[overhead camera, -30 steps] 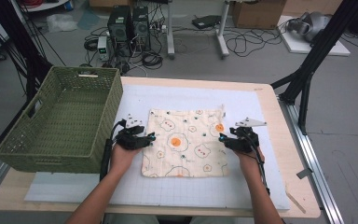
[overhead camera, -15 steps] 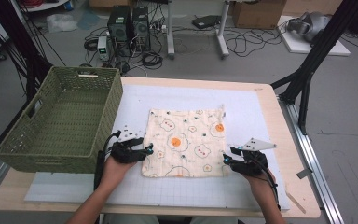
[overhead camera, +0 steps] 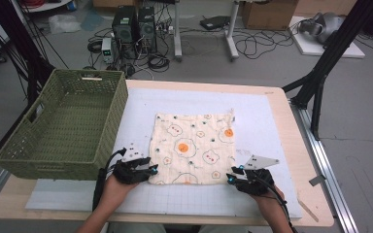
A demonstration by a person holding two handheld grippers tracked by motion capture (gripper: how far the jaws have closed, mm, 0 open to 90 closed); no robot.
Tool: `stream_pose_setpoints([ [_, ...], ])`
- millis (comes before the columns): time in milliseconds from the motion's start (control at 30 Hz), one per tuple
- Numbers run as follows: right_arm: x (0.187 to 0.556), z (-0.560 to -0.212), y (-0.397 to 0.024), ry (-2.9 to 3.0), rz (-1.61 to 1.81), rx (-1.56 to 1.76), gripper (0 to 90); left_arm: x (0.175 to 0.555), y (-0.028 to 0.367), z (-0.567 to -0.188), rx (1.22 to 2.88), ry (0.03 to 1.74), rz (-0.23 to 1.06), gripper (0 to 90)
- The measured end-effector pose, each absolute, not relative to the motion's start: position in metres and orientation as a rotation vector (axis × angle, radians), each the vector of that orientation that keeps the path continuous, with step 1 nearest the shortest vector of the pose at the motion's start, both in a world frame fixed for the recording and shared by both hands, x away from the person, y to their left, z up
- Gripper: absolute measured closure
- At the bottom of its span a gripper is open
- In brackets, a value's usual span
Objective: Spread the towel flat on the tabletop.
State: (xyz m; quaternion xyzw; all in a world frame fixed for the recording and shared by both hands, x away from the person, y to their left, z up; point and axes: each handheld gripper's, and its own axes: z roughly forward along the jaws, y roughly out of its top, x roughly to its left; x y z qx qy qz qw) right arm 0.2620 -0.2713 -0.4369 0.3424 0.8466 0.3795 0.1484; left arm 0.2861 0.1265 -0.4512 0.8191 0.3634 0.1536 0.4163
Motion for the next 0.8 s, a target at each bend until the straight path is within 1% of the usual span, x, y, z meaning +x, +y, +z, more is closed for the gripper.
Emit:
stream_pose_setpoints([
  [33, 0.263, -0.440, -0.269, 2.469, 1.046, 0.971, 70.0, 0.285, 0.126, -0.451, 2.069, 0.905, 0.402, 61.0],
  [67, 0.264, -0.442, -0.268, 2.487, 1.023, 0.961, 73.5, 0.284, 0.126, -0.450, 2.082, 0.889, 0.403, 67.0],
  [100, 0.263, -0.442, -0.268, 2.490, 1.042, 0.972, 78.8, 0.283, 0.126, -0.449, 2.092, 0.873, 0.394, 76.5],
  [133, 0.264, -0.441, -0.268, 2.505, 1.045, 0.982, 83.1, 0.281, 0.125, -0.449, 2.103, 0.864, 0.403, 82.9],
  [167, 0.264, -0.441, -0.268, 2.523, 1.047, 0.980, 88.4, 0.280, 0.125, -0.448, 2.108, 0.864, 0.405, 85.8],
  [267, 0.262, -0.438, -0.266, 2.556, 1.023, 0.972, 89.0, 0.279, 0.129, -0.446, 2.118, 0.887, 0.376, 86.8],
  [433, 0.253, -0.436, -0.272, 2.614, 1.041, 0.975, 88.8, 0.278, 0.141, -0.443, 2.102, 0.909, 0.342, 85.9],
  [467, 0.252, -0.436, -0.273, 2.610, 1.042, 0.961, 86.6, 0.279, 0.143, -0.442, 2.089, 0.913, 0.348, 81.0],
  [500, 0.251, -0.435, -0.273, 2.605, 1.048, 0.970, 83.9, 0.279, 0.144, -0.441, 2.075, 0.925, 0.360, 73.0],
  [600, 0.252, -0.430, -0.278, 2.534, 1.099, 0.989, 66.7, 0.281, 0.150, -0.435, 1.963, 0.956, 0.403, 50.3],
  [633, 0.253, -0.427, -0.281, 2.491, 1.132, 1.004, 59.7, 0.282, 0.152, -0.432, 1.927, 0.957, 0.414, 47.4],
  [667, 0.253, -0.425, -0.284, 2.442, 1.166, 1.035, 53.6, 0.283, 0.154, -0.430, 1.888, 0.946, 0.423, 47.2],
  [733, 0.255, -0.422, -0.288, 2.340, 1.216, 1.075, 39.4, 0.286, 0.155, -0.427, 1.831, 0.931, 0.435, 43.8],
  [800, 0.257, -0.419, -0.292, 2.253, 1.225, 1.104, 31.2, 0.288, 0.155, -0.425, 1.783, 0.908, 0.451, 41.4],
])
